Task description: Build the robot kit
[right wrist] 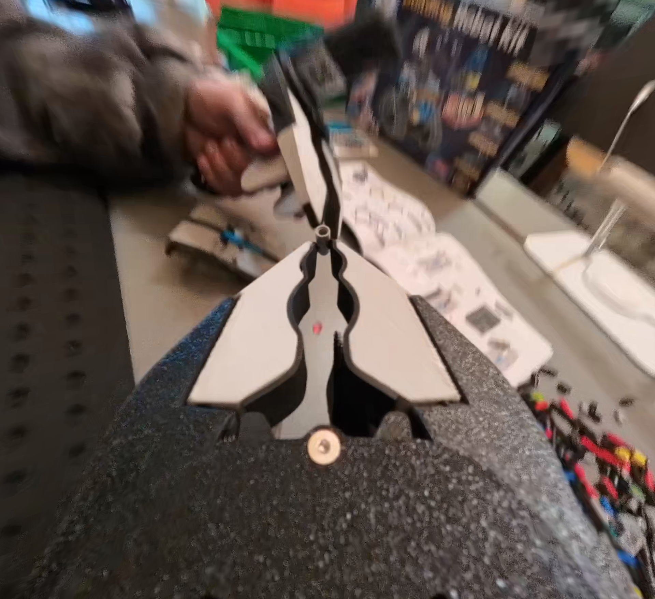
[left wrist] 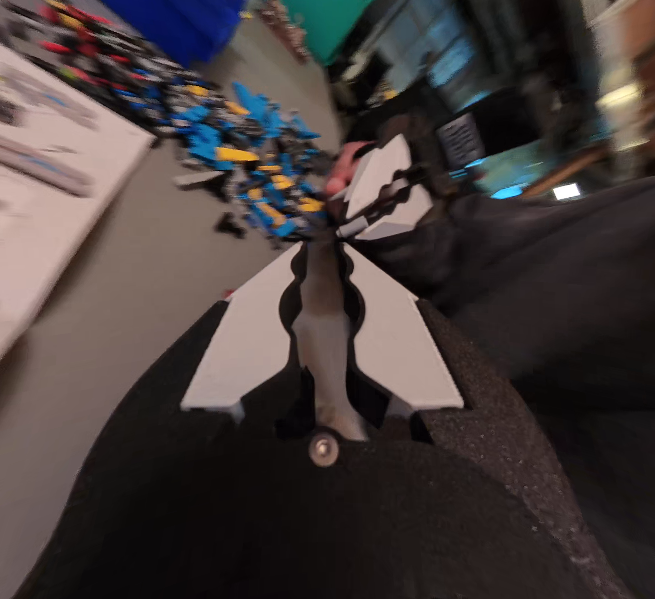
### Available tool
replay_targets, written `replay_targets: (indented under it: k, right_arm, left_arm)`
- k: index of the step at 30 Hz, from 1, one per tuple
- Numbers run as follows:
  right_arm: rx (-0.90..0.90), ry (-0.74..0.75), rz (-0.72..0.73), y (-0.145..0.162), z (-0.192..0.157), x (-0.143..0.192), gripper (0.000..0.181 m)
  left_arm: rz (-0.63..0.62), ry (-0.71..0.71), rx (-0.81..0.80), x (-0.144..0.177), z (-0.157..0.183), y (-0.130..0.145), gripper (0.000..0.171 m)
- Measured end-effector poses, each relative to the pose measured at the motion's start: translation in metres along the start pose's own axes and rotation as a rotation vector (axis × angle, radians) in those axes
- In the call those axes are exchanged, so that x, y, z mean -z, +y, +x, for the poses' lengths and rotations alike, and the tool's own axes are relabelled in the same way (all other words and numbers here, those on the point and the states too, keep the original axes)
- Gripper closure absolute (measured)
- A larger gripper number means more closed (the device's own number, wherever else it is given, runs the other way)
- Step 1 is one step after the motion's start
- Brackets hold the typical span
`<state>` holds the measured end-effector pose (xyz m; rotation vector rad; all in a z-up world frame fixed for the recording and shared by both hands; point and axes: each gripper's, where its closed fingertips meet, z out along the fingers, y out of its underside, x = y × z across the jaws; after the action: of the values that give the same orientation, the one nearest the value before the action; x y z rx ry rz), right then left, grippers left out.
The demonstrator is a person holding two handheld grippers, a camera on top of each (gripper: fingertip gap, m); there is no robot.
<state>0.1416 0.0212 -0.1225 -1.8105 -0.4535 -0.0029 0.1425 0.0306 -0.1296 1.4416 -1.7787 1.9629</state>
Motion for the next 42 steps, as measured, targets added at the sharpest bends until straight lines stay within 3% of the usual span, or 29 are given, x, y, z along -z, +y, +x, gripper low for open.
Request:
replay_targets:
  k: [2,4,7,9,17,26,30,42]
  right_arm:
    - [-0.042,-0.011,-0.184,0.036,0.007,-0.005,0.175]
    - [-0.071,-0.068,-0.342,0.068,0.002,-0.005,0.175]
    - [-0.12,-0.116,-0.464,0.096,-0.006,-0.006,0.175]
    - [-0.109,-0.121,-0.51,0.106,-0.009,-0.008,0.175]
    - [-0.146,-0.139,-0.508,0.113,-0.01,-0.005,0.175]
    - [-0.155,-0.129,-0.501,0.114,-0.008,-0.005,0.171]
    - [-0.148,-0.125,-0.501,0.113,-0.007,-0.005,0.17]
    - [-0.205,-0.128,-0.476,0.107,-0.006,-0.007,0.174]
  left_arm:
    - [-0.085,-0.225,-0.188,0.004,-0.027,0.006,0.155]
    - [-0.217,-0.36,-0.36,0.004,-0.042,0.017,0.155]
    - [-0.41,-0.403,-0.477,-0.006,-0.051,0.034,0.155]
    - [-0.464,-0.406,-0.512,-0.013,-0.057,0.038,0.155]
    - [-0.557,-0.397,-0.557,-0.023,-0.066,0.055,0.155]
    - [-0.581,-0.369,-0.534,-0.033,-0.071,0.062,0.157]
    - [-0.6,-0.362,-0.55,-0.033,-0.069,0.066,0.171]
    - [-0.58,-0.348,-0.538,-0.025,-0.066,0.064,0.171]
